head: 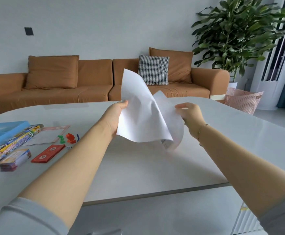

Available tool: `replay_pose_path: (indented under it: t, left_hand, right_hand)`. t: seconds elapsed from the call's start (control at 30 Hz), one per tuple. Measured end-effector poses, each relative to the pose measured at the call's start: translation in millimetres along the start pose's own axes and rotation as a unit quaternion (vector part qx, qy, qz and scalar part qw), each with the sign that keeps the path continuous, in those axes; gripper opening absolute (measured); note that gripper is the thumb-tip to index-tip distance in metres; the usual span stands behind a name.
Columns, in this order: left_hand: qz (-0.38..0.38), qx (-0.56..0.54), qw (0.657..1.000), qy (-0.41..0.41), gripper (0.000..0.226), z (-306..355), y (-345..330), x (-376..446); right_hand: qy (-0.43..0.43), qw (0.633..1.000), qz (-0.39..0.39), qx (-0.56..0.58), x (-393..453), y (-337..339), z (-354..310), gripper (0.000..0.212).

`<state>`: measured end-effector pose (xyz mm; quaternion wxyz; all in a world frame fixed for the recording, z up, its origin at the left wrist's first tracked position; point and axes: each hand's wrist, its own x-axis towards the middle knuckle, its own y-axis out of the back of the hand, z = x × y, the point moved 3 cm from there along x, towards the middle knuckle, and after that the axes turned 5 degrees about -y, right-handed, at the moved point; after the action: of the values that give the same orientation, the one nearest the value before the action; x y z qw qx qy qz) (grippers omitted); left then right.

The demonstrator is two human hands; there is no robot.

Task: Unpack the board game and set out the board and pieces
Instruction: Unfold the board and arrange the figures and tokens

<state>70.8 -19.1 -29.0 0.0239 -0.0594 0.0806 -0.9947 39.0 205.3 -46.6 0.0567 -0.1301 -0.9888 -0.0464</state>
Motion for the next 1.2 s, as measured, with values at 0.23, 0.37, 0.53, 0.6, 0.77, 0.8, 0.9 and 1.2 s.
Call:
replay_pose_path:
  t: [0.23,0.37,0.53,0.6,0.77,0.8,0.9,1.2]
  left_hand:
    - [0.095,-0.076,0.991,-0.056,0.052,6,25,12]
    - [0.066,-0.137,0.988,-0.027,0.040,7,28,11]
    - [0.077,-0.338,0.938,-0.002,0.041,15,25,17]
    - [0.066,-0.376,0.924,-0.022,0.040,21,21,15]
    - [-0.017,-0.395,0.917,-0.051,0.028,35,12,14]
    - [-0.024,-0.393,0.918,-0.053,0.028,38,12,14]
    - [-0.056,-0.400,0.913,-0.058,0.033,47,10,13]
    - [-0.018,-0.288,0.952,-0.105,0.049,48,2,15]
  right_hand:
    - [0.048,0.999,-0.016,0.014,5,18,16,0.038]
    - [0.084,0.995,-0.061,0.003,2,16,9,0.047]
    - [0.131,0.989,-0.068,-0.003,2,14,5,0.029]
    - [0.152,0.988,-0.038,0.002,3,15,2,0.011]
    - [0.173,0.984,0.019,0.029,1,22,-10,0.017]
    - [0.169,0.985,0.022,0.032,2,23,-11,0.016]
    - [0.147,0.987,0.035,0.049,3,25,-10,0.018]
    - [0.063,0.984,0.068,0.149,0,28,-24,0.029]
